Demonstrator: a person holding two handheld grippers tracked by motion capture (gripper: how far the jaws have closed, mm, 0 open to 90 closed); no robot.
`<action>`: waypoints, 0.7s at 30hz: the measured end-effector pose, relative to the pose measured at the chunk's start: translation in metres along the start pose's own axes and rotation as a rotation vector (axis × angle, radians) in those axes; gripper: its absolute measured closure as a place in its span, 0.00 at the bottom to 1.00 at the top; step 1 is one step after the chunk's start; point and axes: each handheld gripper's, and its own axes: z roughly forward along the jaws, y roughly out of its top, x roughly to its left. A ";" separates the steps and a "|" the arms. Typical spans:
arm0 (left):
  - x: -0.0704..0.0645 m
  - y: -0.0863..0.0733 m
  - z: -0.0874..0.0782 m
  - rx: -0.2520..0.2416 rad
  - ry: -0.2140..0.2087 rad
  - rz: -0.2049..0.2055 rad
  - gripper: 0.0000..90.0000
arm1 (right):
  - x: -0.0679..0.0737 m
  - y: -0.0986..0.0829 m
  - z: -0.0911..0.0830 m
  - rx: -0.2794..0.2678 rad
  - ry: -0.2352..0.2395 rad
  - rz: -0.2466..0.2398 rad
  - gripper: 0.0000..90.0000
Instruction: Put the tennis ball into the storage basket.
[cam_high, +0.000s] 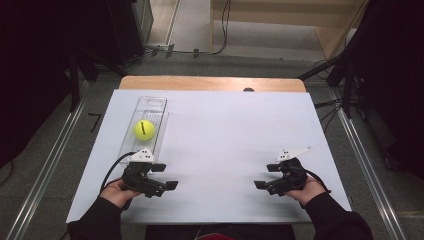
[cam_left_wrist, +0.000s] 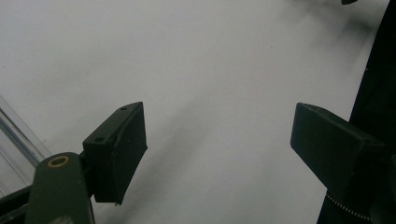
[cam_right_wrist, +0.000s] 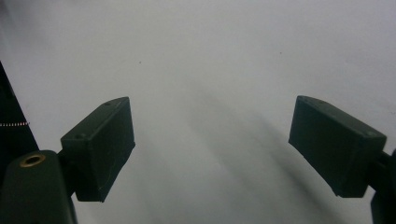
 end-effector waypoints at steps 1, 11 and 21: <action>0.000 0.000 0.000 0.001 0.000 -0.001 0.22 | 0.000 0.000 0.000 0.000 0.001 0.000 0.14; 0.000 0.000 0.000 0.007 -0.007 0.007 0.21 | 0.000 0.000 0.000 0.001 0.001 -0.001 0.14; 0.000 0.000 0.000 0.010 -0.010 0.007 0.22 | 0.000 0.000 0.000 0.002 0.001 -0.002 0.14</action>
